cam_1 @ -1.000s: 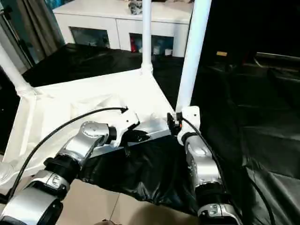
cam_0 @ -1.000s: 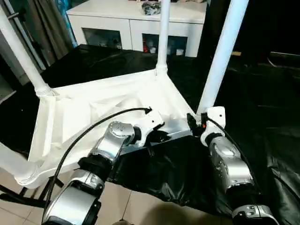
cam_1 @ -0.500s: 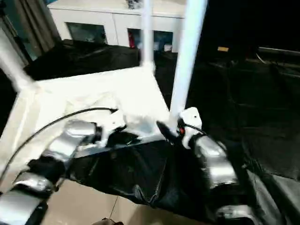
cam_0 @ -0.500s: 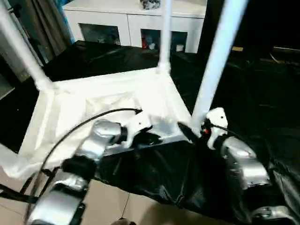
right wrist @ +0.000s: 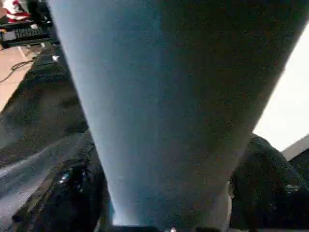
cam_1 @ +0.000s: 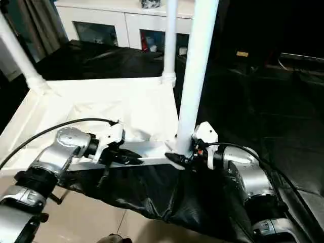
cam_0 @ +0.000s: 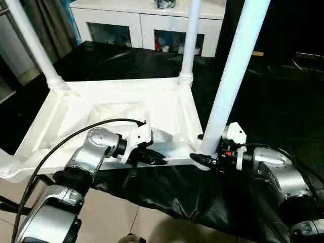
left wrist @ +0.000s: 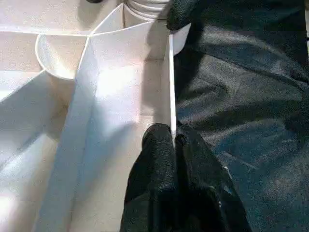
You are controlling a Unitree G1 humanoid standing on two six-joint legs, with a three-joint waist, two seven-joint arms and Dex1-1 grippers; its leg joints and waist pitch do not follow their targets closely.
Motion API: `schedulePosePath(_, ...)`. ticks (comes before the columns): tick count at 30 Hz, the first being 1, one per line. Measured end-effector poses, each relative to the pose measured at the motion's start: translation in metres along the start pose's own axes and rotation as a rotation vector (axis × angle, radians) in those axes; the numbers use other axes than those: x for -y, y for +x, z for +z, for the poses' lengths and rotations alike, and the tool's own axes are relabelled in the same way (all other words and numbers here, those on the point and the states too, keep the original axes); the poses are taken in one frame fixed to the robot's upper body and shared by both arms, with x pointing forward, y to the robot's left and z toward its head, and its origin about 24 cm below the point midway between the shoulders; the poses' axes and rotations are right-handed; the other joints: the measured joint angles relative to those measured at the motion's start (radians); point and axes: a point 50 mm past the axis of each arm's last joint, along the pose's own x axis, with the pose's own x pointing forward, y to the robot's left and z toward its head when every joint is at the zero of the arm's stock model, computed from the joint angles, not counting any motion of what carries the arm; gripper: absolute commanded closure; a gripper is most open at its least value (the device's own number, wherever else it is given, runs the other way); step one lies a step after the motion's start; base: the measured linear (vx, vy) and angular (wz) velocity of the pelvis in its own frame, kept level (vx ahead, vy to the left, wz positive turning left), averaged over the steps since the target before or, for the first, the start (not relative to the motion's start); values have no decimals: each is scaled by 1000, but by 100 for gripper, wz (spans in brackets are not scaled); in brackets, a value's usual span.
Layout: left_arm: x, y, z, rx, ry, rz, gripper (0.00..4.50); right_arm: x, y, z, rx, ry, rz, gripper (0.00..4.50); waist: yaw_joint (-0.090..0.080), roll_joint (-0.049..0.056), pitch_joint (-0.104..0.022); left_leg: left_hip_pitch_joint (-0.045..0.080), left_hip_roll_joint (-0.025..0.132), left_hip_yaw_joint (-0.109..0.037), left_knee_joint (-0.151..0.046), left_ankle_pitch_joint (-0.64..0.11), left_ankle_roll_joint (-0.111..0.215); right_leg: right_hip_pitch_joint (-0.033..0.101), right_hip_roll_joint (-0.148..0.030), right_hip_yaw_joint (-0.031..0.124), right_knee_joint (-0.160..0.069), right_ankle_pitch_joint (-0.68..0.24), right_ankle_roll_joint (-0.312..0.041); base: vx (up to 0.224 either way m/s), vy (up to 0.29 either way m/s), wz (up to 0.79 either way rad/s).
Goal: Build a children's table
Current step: Rotate leg to tighten
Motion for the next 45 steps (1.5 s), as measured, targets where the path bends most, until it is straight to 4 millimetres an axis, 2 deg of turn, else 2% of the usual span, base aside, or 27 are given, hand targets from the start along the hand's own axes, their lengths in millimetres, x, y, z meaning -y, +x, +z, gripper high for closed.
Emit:
schedulePosePath(8,-1,1,0,8,-26,8,450,-1,5,0,12,38,-16,175,-4,0,0,1,1,0,1,-1,-1,0,0,0,1,0,0,0,0,0)
schedulePosePath(12,-9,12,5,14,-55,115,450,7,14,-1,36,64,-245,181,-10,0,0,2,1,0,3,-2,-5,1,0,0,2,1,-2,0,0,0)
schedulePosePath(15,-14,29,14,17,-77,210,450,12,26,-3,76,137,-508,182,-13,-1,0,4,0,0,3,-2,-5,3,0,1,2,1,-2,0,0,0)
schedulePosePath(20,-17,51,25,31,-104,309,450,17,36,-1,85,205,-815,183,-8,2,-2,5,0,0,2,-2,-5,6,-1,1,-1,1,-2,0,0,0)
schedulePosePath(25,-16,59,28,33,-110,332,450,18,38,-2,92,218,-916,183,-8,8,-5,6,-2,0,2,-2,-5,8,-1,3,-2,1,-2,0,0,0)
schedulePosePath(27,-15,62,29,36,-113,337,450,18,40,-2,101,222,-954,127,-10,9,-5,5,-3,0,2,-2,-5,8,-1,4,-2,1,-1,0,0,0)
schedulePosePath(30,-15,62,29,37,-91,335,450,18,41,-1,121,228,-962,108,-11,11,-5,5,-3,0,2,-2,-5,8,-1,4,-2,1,-1,0,0,0)
schedulePosePath(34,-14,58,28,37,-52,320,450,17,38,-1,127,206,-872,76,-15,11,-5,4,-3,0,1,-2,-5,7,-1,4,-2,0,0,0,0,0)
schedulePosePath(35,-14,55,27,34,-45,312,450,17,36,-2,118,186,-834,65,-15,11,-5,4,-2,0,0,-2,-5,6,-1,4,-2,0,0,0,0,0)
schedulePosePath(45,-7,23,10,16,12,151,450,7,13,-4,41,48,-362,65,-14,10,-3,2,0,0,0,-2,-4,5,1,1,-1,0,0,0,0,0)
